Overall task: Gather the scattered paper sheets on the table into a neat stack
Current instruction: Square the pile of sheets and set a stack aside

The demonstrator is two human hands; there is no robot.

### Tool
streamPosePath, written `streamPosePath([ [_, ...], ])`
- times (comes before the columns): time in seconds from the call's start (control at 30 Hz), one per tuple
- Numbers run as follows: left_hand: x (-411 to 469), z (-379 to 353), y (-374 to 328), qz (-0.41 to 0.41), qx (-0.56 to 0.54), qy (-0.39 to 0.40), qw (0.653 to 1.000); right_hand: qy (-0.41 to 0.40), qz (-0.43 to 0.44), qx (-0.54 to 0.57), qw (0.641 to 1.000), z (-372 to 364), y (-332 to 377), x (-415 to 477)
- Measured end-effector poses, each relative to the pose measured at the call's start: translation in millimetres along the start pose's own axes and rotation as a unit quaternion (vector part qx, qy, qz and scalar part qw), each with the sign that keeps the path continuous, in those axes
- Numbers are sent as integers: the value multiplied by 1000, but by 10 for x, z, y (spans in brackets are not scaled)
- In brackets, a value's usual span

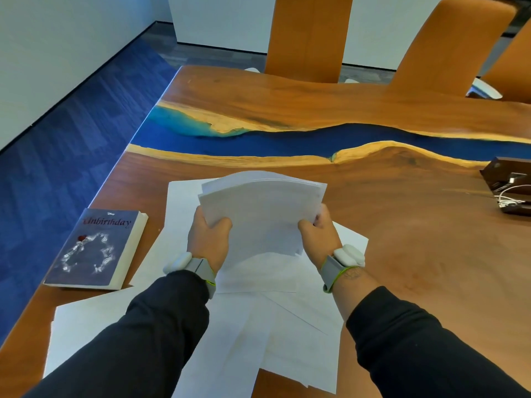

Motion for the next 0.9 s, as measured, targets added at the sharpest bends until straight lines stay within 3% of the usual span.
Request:
streamPosePath([
  [0.53,-3,53,205,5,14,7,1000,48,-10,-29,998,-98,-97,1],
  [0.67,37,76,231,-3,50,27,998,32,-19,-32,999,-65,-131,67],
  [0.9,136,141,414,33,149,58,987,80,14,-129,988,-146,-212,65],
])
Point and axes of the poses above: each hand's wrist, its own x-axis towards the middle knuckle, its own z-axis out of the back of the hand, y = z × x, the point moved 1 cm from there along x, towards the middle knuckle, and after that the axes turned 9 degrees about -x, right-handed, at the moved point
